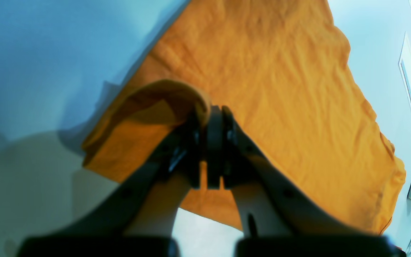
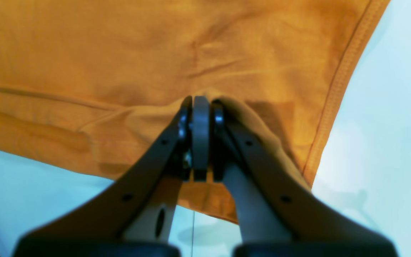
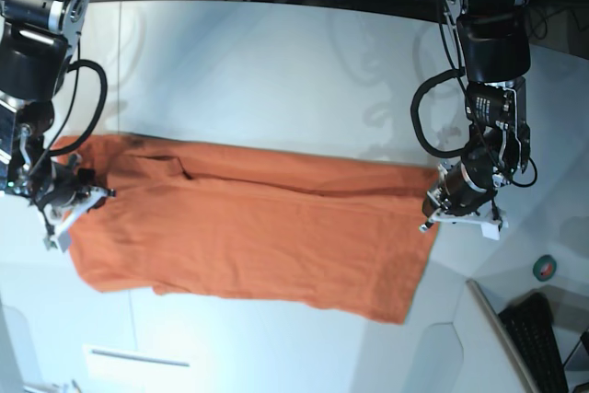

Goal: Layout the t-shirt on the table in an organized manner, then fold the t-shirt properly
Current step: 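Fold the shirt edge over lengthwise with both grippers and release, then regrasp the folded shirt edge with both grippers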

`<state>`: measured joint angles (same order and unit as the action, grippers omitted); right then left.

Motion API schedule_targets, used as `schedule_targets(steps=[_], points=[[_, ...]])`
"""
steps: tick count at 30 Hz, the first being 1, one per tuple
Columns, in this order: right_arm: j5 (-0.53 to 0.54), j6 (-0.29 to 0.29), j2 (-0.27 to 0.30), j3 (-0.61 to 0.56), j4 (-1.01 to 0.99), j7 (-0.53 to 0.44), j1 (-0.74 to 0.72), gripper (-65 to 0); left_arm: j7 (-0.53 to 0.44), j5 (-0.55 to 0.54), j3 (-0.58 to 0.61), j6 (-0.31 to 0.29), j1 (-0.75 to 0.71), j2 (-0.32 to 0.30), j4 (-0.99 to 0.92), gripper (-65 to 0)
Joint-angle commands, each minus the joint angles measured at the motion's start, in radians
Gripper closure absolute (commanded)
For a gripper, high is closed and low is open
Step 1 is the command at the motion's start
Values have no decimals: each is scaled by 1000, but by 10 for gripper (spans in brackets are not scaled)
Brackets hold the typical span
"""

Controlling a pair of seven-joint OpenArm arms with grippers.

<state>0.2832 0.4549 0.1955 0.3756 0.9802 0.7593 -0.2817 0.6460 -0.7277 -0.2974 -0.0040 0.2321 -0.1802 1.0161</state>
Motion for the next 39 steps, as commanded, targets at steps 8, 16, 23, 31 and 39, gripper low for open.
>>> schedule_targets(steps=[8,16,23,31,39], points=[[12,-104,9,104,21,-17,-21,-267,-16,-11,-3,-12,22,-12,48,-283],[18,-103,-72,308,293,-11,72,-272,-78,-17,-35,-17,-24,-12,165,-482],[18,-109,-275,431,619,-17,276,-414,-78,-19,-230,-115,-233,3,315,-484],[173,-109,-322,566,441,-11,292,-420,-78,-19,-239,-124,-261,25,214,-484],[322,-109,-291,603,286,-19,281,-411,-78,-19,-237,-124,-208,26,146,-484]])
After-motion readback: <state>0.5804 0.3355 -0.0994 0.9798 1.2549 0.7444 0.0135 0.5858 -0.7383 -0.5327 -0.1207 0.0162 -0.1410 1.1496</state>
